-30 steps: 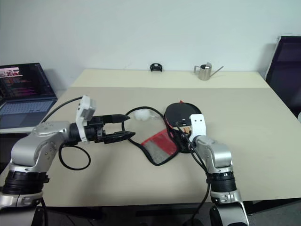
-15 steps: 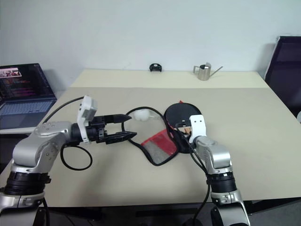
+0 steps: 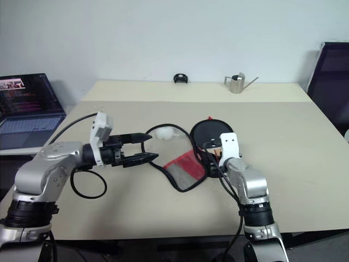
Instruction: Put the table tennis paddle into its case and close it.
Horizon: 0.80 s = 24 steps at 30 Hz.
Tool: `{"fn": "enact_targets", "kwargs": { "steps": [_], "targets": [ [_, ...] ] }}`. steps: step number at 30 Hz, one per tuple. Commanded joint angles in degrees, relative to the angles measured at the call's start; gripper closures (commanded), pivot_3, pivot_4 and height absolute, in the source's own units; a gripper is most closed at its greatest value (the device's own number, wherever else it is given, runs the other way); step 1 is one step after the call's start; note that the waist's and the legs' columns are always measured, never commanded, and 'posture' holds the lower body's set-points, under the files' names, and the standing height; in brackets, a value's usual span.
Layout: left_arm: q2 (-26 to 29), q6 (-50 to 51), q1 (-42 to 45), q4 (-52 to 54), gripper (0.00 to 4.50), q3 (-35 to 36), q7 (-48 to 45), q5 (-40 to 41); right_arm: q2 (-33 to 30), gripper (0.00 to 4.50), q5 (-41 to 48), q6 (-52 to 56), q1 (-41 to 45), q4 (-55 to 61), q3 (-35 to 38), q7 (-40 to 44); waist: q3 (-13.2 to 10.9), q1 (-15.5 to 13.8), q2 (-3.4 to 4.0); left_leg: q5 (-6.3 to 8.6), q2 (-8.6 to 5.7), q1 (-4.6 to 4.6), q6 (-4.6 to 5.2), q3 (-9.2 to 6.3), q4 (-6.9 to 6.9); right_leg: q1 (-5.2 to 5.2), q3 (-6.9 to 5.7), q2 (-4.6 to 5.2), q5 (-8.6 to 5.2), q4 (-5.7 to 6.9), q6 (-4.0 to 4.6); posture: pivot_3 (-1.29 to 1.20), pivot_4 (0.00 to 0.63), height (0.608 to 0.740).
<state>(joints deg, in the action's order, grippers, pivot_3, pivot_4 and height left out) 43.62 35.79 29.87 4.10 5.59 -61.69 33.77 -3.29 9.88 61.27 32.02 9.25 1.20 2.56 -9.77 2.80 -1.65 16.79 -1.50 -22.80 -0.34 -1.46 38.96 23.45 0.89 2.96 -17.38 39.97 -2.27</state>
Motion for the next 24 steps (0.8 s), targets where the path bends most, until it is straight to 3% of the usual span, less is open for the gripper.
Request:
{"fn": "enact_targets", "kwargs": {
  "steps": [1, 6, 15, 24],
  "targets": [
    [0.38, -1.29, -0.43, 0.89, 0.01, 2.46, 1.74, -0.41, -0.22, 0.04, 4.44, 3.33, -0.91, 9.95, 1.14, 3.34, 0.0, -0.03, 0.0, 0.0, 0.0, 0.0, 0.01, 0.0, 0.0, 0.0, 0.0, 0.0, 0.0, 0.0, 0.0, 0.0, 0.15, 0.74],
    [-0.63, -1.83, -1.04, 0.32, 0.01, 2.83, 4.71, -1.03, -6.37, 0.04, 10.24, 2.86, -0.96, 15.69, 2.2, 11.76, 0.0, -0.1, 0.0, 0.02, 0.0, 0.02, 0.03, -0.01, 0.01, -0.02, -0.01, 0.0, 0.0, 0.0, 0.0, 0.0, 0.15, 0.74],
    [-3.22, -5.07, -0.41, -4.89, 0.01, 2.8, 12.45, -6.35, -28.21, 0.04, 20.89, 1.09, 0.36, 17.39, 5.41, 32.86, -0.01, -0.6, 0.0, 0.02, 0.0, 0.03, 0.05, -0.03, 0.0, -0.07, -0.05, 0.0, 0.0, -0.06, 0.0, 0.0, 0.15, 0.74],
    [-7.6, -12.0, 4.95, -19.6, 0.01, 2.57, 26.47, -16.42, -38.37, 0.04, 29.66, -0.94, 2.23, 19.34, 8.55, 43.26, -0.03, -1.14, -0.07, 0.03, 0.0, 0.0, 0.05, -0.05, 0.04, -0.11, -0.09, 0.02, 0.0, -0.09, 0.0, 0.0, 0.15, 0.74]
  ]
}}
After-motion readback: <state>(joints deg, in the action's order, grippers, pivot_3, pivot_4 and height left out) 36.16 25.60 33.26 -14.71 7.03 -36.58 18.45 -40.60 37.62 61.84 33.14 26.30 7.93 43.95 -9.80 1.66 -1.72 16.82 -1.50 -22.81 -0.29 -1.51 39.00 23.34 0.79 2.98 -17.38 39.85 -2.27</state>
